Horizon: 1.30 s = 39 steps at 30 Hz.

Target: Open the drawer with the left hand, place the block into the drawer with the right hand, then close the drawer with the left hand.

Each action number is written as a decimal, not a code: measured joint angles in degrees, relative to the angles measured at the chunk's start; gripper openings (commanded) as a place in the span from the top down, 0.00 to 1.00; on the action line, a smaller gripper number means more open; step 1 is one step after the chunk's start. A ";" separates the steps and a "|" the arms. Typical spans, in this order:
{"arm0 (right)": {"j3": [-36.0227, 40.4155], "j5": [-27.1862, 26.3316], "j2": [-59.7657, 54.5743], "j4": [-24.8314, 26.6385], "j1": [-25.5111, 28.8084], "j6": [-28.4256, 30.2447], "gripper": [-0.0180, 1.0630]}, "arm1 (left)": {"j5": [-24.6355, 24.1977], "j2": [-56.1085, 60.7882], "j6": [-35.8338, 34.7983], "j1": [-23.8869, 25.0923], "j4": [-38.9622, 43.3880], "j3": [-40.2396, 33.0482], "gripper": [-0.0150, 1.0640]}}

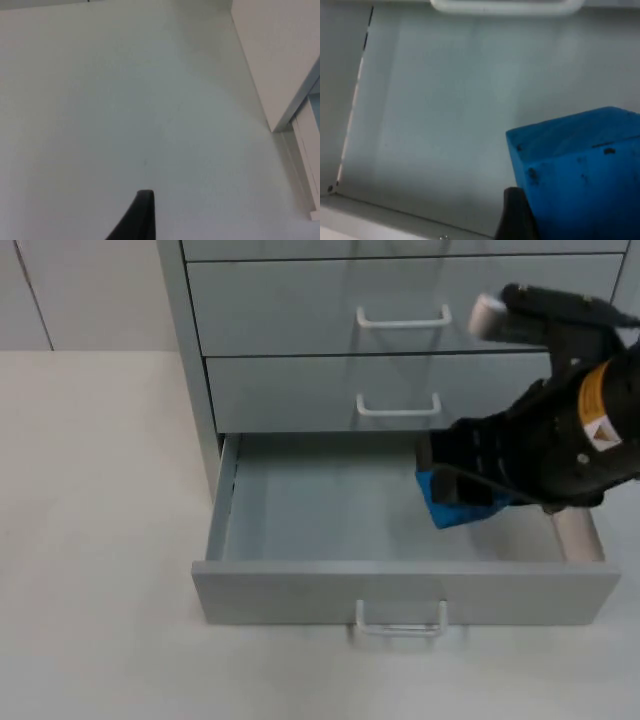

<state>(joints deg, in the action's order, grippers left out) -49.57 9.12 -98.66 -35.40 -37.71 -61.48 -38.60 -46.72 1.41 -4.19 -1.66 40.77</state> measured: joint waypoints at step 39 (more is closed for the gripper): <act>-0.41 3.24 13.52 -0.14 -0.73 1.98 0.32 | 0.22 0.00 0.00 0.00 -1.05 0.00 0.01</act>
<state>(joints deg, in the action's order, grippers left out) -49.98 12.36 -85.14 -35.54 -38.44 -59.51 -38.37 -46.72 1.41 -4.19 -2.71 40.77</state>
